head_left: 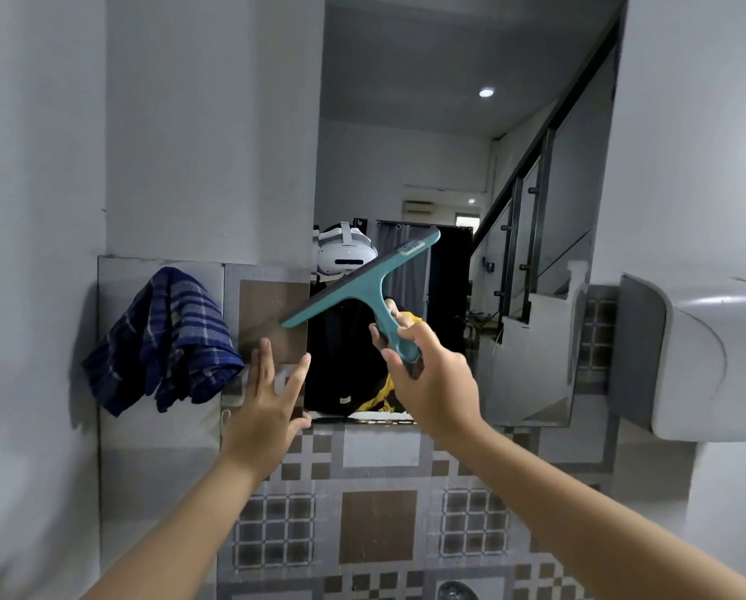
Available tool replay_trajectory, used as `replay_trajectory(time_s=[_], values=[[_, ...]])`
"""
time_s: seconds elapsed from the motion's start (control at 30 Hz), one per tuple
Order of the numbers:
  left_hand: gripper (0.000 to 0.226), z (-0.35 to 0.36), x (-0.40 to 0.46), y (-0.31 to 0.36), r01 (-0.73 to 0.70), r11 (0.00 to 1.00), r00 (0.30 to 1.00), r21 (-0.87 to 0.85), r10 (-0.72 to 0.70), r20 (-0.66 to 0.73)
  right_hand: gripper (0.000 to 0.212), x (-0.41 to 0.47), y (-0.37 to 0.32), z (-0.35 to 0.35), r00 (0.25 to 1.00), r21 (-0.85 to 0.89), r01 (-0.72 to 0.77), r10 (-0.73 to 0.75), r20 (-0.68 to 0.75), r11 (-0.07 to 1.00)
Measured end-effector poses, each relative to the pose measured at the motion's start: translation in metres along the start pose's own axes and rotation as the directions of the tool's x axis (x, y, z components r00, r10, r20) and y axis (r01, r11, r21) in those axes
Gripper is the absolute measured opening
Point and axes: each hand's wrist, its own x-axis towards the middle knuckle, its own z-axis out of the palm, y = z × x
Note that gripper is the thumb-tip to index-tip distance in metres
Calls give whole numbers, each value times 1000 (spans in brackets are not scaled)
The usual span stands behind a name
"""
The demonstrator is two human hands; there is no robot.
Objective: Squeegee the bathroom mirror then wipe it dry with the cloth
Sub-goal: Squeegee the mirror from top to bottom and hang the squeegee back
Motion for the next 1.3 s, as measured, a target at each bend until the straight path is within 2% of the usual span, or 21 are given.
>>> replay_trajectory(time_s=[0.3, 0.7, 0.9, 1.1, 1.3], values=[[99, 5, -1, 0, 54, 998, 999, -10, -54, 6, 29, 13, 37, -29, 987, -143, 155, -161, -30, 977], [90, 2, 1, 5, 122, 991, 992, 60, -124, 33, 33, 17, 92, -78, 978, -245, 203, -209, 1, 948], [92, 4, 1, 4, 102, 995, 994, 21, -102, 22, 31, 10, 134, -114, 987, -246, 160, -153, 51, 956], [95, 9, 1, 2, 143, 990, 989, -6, -143, 24, 34, -10, 174, -140, 996, -212, 87, -86, 14, 973], [97, 11, 1, 1, 133, 991, 991, -23, -133, 23, 35, -26, 182, -144, 997, -167, 76, -76, 8, 983]])
